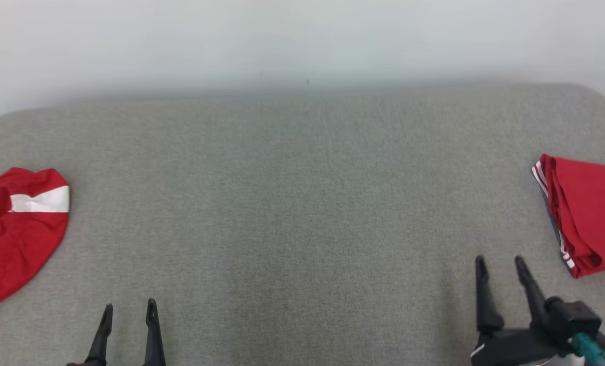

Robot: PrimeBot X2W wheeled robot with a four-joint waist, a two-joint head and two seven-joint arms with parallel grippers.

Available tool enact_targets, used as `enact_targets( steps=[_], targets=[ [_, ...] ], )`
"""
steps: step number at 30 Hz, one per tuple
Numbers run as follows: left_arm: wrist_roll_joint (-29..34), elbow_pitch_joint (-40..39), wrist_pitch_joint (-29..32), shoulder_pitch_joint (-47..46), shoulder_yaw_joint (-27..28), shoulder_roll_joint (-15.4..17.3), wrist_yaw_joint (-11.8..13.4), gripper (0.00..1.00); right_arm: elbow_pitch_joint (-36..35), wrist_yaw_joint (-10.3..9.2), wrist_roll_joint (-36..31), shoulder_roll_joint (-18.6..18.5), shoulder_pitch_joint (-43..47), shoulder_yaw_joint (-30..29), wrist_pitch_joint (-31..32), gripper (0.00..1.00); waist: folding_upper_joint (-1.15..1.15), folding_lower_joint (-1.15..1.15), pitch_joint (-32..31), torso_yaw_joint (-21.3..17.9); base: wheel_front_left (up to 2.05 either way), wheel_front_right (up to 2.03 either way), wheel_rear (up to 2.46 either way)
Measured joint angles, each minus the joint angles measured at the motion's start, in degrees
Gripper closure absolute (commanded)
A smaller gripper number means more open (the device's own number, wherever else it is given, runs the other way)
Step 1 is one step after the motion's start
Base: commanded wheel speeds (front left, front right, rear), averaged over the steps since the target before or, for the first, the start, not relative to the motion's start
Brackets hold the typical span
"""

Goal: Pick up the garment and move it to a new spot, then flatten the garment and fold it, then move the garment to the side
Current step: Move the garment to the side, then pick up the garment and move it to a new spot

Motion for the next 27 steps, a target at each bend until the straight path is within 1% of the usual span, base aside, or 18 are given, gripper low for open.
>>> enact_targets(
  steps=[5,14,20,27],
  targets=[
    [-0.8,1.2,0.0,1.3,-0.4,0.0,0.7,0.00,1.7,0.00,0.0,0.0,2.5,3.0,-0.2,0.00,0.00,0.00,-2.5,1.1,0.00,0.00,0.00],
    [-1.1,1.8,0.0,2.5,-0.8,0.0,1.2,0.00,1.4,0.00,0.0,0.0,5.3,6.4,0.7,0.00,0.00,0.00,-6.1,1.7,0.00,0.00,0.00],
    [-1.2,1.8,0.0,2.8,-0.8,0.0,1.1,0.00,1.0,0.00,1.1,0.0,5.4,7.6,0.9,0.00,0.00,0.01,-7.1,1.1,0.00,0.00,0.00],
    [-1.3,1.7,0.0,3.0,-0.8,0.0,1.0,0.00,1.3,0.00,1.6,0.0,5.7,7.5,1.0,0.00,0.01,0.01,-7.5,0.8,0.00,0.00,0.00]
  ],
)
